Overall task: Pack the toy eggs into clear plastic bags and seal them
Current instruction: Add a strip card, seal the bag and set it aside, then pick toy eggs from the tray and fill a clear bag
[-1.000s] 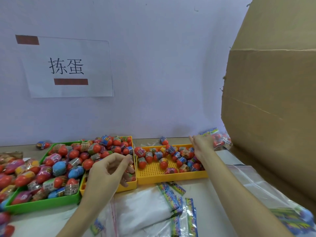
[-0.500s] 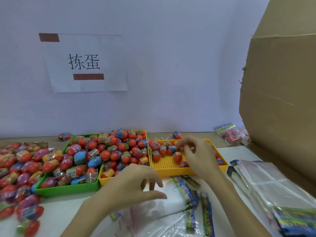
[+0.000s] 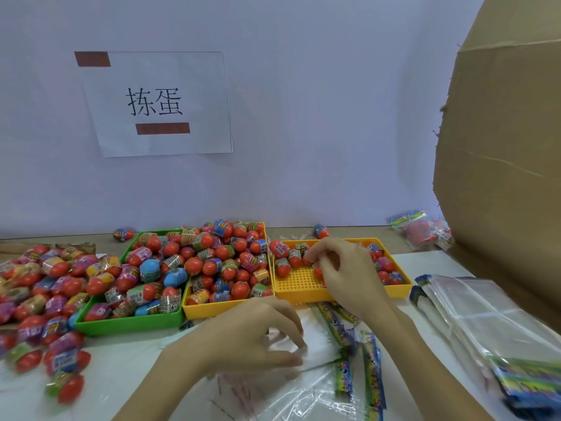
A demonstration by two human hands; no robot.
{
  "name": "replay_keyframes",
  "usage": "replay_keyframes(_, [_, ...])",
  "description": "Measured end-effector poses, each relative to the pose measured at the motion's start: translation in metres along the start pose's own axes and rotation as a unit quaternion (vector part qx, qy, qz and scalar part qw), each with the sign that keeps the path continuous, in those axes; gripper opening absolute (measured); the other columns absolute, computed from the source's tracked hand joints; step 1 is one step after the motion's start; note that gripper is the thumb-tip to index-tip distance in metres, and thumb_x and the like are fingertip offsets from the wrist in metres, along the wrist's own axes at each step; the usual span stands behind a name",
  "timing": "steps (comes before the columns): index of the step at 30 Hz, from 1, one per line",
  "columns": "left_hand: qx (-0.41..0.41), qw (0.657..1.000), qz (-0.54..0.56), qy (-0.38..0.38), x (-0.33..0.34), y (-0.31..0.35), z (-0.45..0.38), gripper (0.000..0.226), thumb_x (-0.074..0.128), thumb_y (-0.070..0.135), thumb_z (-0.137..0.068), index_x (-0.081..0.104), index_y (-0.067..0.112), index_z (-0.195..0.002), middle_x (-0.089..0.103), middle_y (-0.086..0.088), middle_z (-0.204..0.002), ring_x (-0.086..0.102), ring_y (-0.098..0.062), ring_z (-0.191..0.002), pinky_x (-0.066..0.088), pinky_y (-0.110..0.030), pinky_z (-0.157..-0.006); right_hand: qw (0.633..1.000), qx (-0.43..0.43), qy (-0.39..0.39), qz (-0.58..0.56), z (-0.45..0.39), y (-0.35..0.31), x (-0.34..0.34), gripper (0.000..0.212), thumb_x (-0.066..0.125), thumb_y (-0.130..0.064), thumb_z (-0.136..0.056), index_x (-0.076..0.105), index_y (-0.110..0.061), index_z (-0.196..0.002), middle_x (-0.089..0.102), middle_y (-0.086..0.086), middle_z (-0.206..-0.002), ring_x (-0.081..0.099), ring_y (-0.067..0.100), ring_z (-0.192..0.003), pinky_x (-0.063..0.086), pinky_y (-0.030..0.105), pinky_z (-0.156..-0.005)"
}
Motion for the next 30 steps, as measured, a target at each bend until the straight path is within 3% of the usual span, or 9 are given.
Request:
replay_keyframes(6, [-0.008, 1.0, 0.019, 0.015, -0.001, -0.006, -0.001, 0.015, 0.071, 0.031, -0.099, 0.082, 0.028, -0.108, 0.07, 0.022, -0.122, 0.06, 0.0, -0.115, 0.05, -0.024, -0.096, 1.0, -0.002, -0.014, -0.015, 0.001, -0.004, 0.006, 0.026, 0.056, -0.003, -0.104, 0.077, -0.018, -0.099, 0.072, -0.014, -0.096, 0.063, -0.004, -0.092, 0.045, 0.006, -0.076])
replay_keyframes(11, [-0.005, 0.999, 0.024, 0.027, -0.002, -0.01, -0.003, 0.01, 0.077, 0.031, -0.096, 0.082, 0.025, -0.101, 0.074, 0.022, -0.118, 0.064, 0.002, -0.11, 0.052, -0.016, -0.087, 0.999, -0.01, -0.035, -0.027, 0.003, -0.003, 0.014, 0.028, 0.056, -0.004, -0.104, 0.077, -0.022, -0.098, 0.072, -0.017, -0.096, 0.062, -0.006, -0.096, 0.047, 0.007, -0.076])
replay_keyframes(14, [-0.012, 0.997, 0.053, 0.051, -0.005, -0.016, -0.002, 0.012, 0.084, 0.034, -0.092, 0.08, 0.023, -0.089, 0.077, 0.02, -0.112, 0.068, 0.002, -0.107, 0.053, -0.015, -0.084, 0.997, -0.006, -0.061, -0.05, 0.003, -0.003, 0.019, 0.031, 0.056, -0.004, -0.104, 0.077, -0.026, -0.096, 0.073, -0.016, -0.092, 0.067, 0.001, -0.091, 0.056, 0.019, -0.076])
replay_keyframes(16, [-0.022, 0.994, 0.082, 0.064, -0.007, -0.021, -0.001, 0.016, 0.086, 0.033, -0.09, 0.077, 0.022, -0.083, 0.079, 0.018, -0.105, 0.072, 0.001, -0.101, 0.056, -0.018, -0.081, 0.989, -0.001, -0.109, -0.099, 0.003, -0.005, 0.024, 0.031, 0.056, -0.005, -0.103, 0.078, -0.026, -0.098, 0.075, -0.012, -0.088, 0.071, 0.008, -0.085, 0.06, 0.027, -0.075])
replay_keyframes(19, [-0.031, 0.988, 0.111, 0.103, -0.013, -0.026, 0.0, 0.017, 0.083, 0.032, -0.093, 0.074, 0.02, -0.085, 0.08, 0.018, -0.091, 0.075, -0.002, -0.089, 0.057, -0.02, -0.075, 0.957, 0.003, -0.239, -0.165, 0.009, -0.014, 0.034, 0.018, 0.061, -0.027, -0.106, 0.076, -0.029, -0.115, 0.078, -0.009, -0.1, 0.074, 0.009, -0.092, 0.057, 0.021, -0.079])
replay_keyframes(21, [-0.044, 0.981, 0.131, 0.134, -0.018, -0.031, 0.001, 0.019, 0.081, 0.034, -0.095, 0.069, 0.022, -0.087, 0.078, 0.017, -0.084, 0.075, -0.003, -0.082, 0.056, -0.019, -0.073, 0.941, -0.008, -0.306, -0.147, 0.016, -0.018, 0.039, 0.024, 0.064, -0.047, -0.102, 0.073, -0.036, -0.121, 0.077, -0.012, -0.11, 0.072, 0.008, -0.104, 0.058, 0.027, -0.089])
replay_keyframes(23, [-0.048, 0.978, 0.143, 0.145, -0.02, -0.034, 0.003, 0.019, 0.077, 0.036, -0.097, 0.065, 0.025, -0.088, 0.077, 0.016, -0.082, 0.075, -0.003, -0.079, 0.055, -0.019, -0.07, 0.933, -0.022, -0.341, -0.118, 0.021, -0.02, 0.042, 0.031, 0.071, -0.053, -0.096, 0.073, -0.039, -0.123, 0.076, -0.015, -0.111, 0.071, 0.006, -0.106, 0.058, 0.029, -0.092])
replay_keyframes(27, [-0.061, 0.97, 0.179, 0.15, -0.023, -0.035, 0.005, 0.027, 0.073, 0.048, -0.094, 0.068, 0.022, -0.094, 0.08, 0.01, -0.086, 0.078, -0.011, -0.08, 0.065, -0.041, -0.075, 0.932, -0.025, -0.356, -0.068, 0.021, -0.012, 0.041, 0.019, 0.078, -0.033, -0.095, 0.079, -0.029, -0.113, 0.077, -0.013, -0.096, 0.072, 0.005, -0.091, 0.058, 0.023, -0.079])
replay_keyframes(30, [-0.084, 0.946, 0.235, 0.207, -0.036, -0.041, 0.009, 0.031, 0.08, 0.043, -0.087, 0.071, 0.015, -0.095, 0.081, 0.003, -0.087, 0.08, -0.016, -0.076, 0.067, -0.042, -0.071, 0.949, -0.023, -0.301, -0.094, 0.013, -0.008, 0.027, 0.008, 0.074, -0.021, -0.098, 0.08, -0.024, -0.101, 0.076, -0.009, -0.092, 0.071, 0.007, -0.088, 0.058, 0.025, -0.079])
Point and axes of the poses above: each hand's wrist, its own z-axis away from the middle knuckle, its own x-axis out of the palm, y = z × x, the point moved 9 cm from there along -z, towards the middle knuckle
